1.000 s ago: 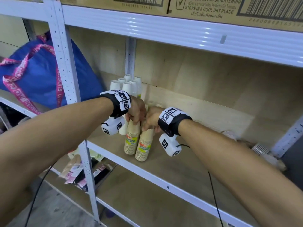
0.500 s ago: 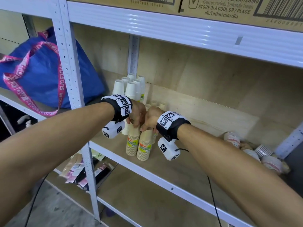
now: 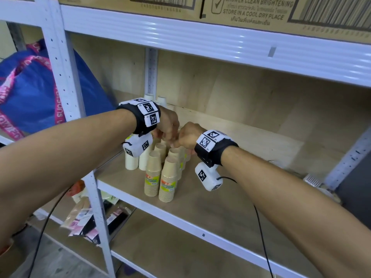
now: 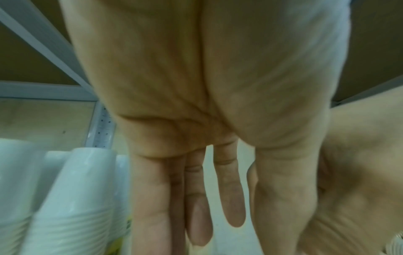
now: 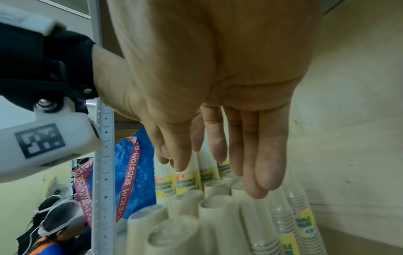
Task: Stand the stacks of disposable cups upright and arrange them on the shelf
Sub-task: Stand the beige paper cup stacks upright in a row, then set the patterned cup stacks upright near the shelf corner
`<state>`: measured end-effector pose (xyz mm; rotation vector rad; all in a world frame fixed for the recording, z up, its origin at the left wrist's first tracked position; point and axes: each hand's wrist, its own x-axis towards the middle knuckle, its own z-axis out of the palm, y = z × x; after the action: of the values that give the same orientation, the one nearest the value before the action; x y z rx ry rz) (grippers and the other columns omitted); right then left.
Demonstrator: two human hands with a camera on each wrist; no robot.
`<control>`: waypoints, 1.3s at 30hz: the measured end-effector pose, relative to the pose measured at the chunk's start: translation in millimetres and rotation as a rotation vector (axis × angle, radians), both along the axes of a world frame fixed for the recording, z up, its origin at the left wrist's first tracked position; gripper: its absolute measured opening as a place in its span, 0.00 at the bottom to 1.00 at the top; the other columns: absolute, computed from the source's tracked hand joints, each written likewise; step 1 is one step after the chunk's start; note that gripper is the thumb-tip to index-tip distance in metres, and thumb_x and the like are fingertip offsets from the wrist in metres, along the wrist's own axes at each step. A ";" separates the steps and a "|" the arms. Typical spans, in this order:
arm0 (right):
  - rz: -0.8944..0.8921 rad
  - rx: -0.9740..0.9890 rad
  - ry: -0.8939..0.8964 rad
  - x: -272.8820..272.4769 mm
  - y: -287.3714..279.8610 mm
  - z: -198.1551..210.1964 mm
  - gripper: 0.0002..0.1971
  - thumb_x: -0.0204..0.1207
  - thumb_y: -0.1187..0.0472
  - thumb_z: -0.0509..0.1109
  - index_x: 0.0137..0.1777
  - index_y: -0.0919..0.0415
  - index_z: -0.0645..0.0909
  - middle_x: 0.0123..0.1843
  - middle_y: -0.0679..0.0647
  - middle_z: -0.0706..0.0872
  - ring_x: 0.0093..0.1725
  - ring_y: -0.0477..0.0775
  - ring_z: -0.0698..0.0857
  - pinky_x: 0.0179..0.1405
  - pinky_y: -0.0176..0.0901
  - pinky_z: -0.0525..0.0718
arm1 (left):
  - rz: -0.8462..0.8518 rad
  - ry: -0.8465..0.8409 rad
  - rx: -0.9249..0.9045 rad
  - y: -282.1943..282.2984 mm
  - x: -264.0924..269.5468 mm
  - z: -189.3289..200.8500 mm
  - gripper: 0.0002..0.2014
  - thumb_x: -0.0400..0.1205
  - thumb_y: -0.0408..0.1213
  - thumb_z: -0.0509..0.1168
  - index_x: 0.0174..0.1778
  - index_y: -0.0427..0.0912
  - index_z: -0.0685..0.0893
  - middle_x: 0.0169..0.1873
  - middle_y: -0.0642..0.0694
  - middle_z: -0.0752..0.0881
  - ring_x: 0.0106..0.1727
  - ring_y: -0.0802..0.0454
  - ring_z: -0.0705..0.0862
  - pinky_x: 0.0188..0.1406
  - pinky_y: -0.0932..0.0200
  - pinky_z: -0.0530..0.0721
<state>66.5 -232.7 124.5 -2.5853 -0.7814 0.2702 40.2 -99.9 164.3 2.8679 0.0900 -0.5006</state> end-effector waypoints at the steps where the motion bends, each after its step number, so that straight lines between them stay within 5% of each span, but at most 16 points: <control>1: -0.017 -0.007 -0.013 3.8 -5.4 1.8 0.13 0.68 0.53 0.80 0.41 0.60 0.82 0.36 0.54 0.84 0.30 0.53 0.82 0.31 0.41 0.81 | -0.005 -0.021 -0.007 -4.8 4.2 2.8 0.15 0.72 0.29 0.77 0.53 0.39 0.87 0.43 0.38 0.89 0.37 0.45 0.88 0.40 0.52 0.91; 7: -0.152 -0.023 -0.061 29.5 -53.3 0.2 0.21 0.66 0.51 0.80 0.53 0.61 0.81 0.42 0.56 0.86 0.41 0.58 0.88 0.38 0.46 0.87 | -0.066 -0.125 -0.030 -46.1 34.2 13.1 0.14 0.71 0.35 0.80 0.51 0.47 0.86 0.31 0.43 0.87 0.28 0.50 0.85 0.38 0.55 0.89; 11: -0.262 -0.073 -0.067 48.9 -97.5 -2.9 0.22 0.66 0.48 0.80 0.54 0.60 0.81 0.44 0.55 0.87 0.42 0.57 0.89 0.40 0.47 0.88 | -0.131 -0.179 -0.022 -81.5 58.0 11.6 0.21 0.70 0.42 0.80 0.57 0.52 0.83 0.39 0.44 0.87 0.36 0.49 0.87 0.35 0.58 0.87; 16: -0.410 -0.131 -0.051 67.7 -160.8 -7.1 0.19 0.67 0.46 0.79 0.46 0.59 0.82 0.38 0.53 0.87 0.38 0.55 0.89 0.30 0.40 0.78 | -0.222 -0.219 -0.075 -132.5 87.5 -1.2 0.28 0.71 0.46 0.79 0.66 0.56 0.78 0.51 0.46 0.86 0.49 0.47 0.88 0.50 0.53 0.89; 19: -0.497 -0.147 -0.055 73.2 -200.2 -12.5 0.18 0.68 0.47 0.79 0.48 0.61 0.83 0.39 0.53 0.86 0.37 0.55 0.87 0.28 0.39 0.76 | -0.276 -0.239 -0.059 -163.9 105.1 -13.0 0.31 0.71 0.51 0.78 0.70 0.58 0.76 0.48 0.56 0.80 0.51 0.47 0.87 0.57 0.48 0.87; 22: -0.574 -0.156 -0.069 76.1 -238.4 -19.4 0.21 0.69 0.48 0.78 0.56 0.61 0.83 0.46 0.53 0.85 0.40 0.54 0.83 0.29 0.38 0.74 | -0.340 -0.263 -0.075 -193.2 119.7 -26.9 0.32 0.74 0.52 0.76 0.73 0.54 0.75 0.53 0.56 0.78 0.60 0.49 0.83 0.64 0.50 0.82; 25: -0.637 -0.135 -0.075 76.7 -278.0 -30.2 0.25 0.70 0.47 0.76 0.63 0.60 0.80 0.59 0.54 0.82 0.51 0.55 0.82 0.42 0.43 0.79 | -0.390 -0.288 -0.116 -221.8 130.7 -42.4 0.32 0.76 0.53 0.74 0.75 0.51 0.74 0.67 0.49 0.79 0.66 0.48 0.78 0.64 0.56 0.77; 28: -0.692 -0.171 -0.060 72.5 -309.0 -43.5 0.26 0.71 0.47 0.75 0.66 0.54 0.76 0.65 0.53 0.76 0.64 0.57 0.79 0.58 0.47 0.79 | -0.412 -0.299 -0.145 -246.7 140.3 -62.1 0.33 0.77 0.56 0.72 0.76 0.49 0.74 0.70 0.48 0.76 0.69 0.47 0.76 0.59 0.58 0.73; 31: -0.781 -0.069 -0.036 68.5 -326.6 -56.4 0.25 0.67 0.44 0.75 0.61 0.54 0.77 0.58 0.50 0.80 0.57 0.58 0.82 0.54 0.48 0.81 | -0.418 -0.299 -0.168 -265.8 149.3 -85.6 0.34 0.77 0.57 0.71 0.77 0.47 0.73 0.70 0.46 0.77 0.70 0.47 0.75 0.60 0.58 0.72; 36: -0.828 -0.044 0.009 67.7 -345.2 -75.4 0.26 0.72 0.51 0.73 0.70 0.56 0.76 0.66 0.56 0.82 0.63 0.60 0.81 0.55 0.42 0.76 | -0.345 -0.245 -0.259 -291.2 170.5 -124.8 0.37 0.76 0.58 0.72 0.78 0.45 0.72 0.70 0.43 0.78 0.68 0.44 0.78 0.61 0.56 0.76; 39: -0.844 -0.028 0.039 78.4 -349.7 -90.9 0.30 0.67 0.45 0.74 0.68 0.56 0.77 0.65 0.57 0.83 0.62 0.60 0.82 0.61 0.48 0.80 | -0.278 -0.217 -0.316 -299.0 183.3 -148.7 0.39 0.73 0.58 0.74 0.78 0.44 0.72 0.70 0.42 0.79 0.67 0.43 0.80 0.64 0.55 0.79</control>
<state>144.9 -582.4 33.5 -2.6612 0.3578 0.0641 223.4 -398.9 15.6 2.6103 -0.3931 -0.2217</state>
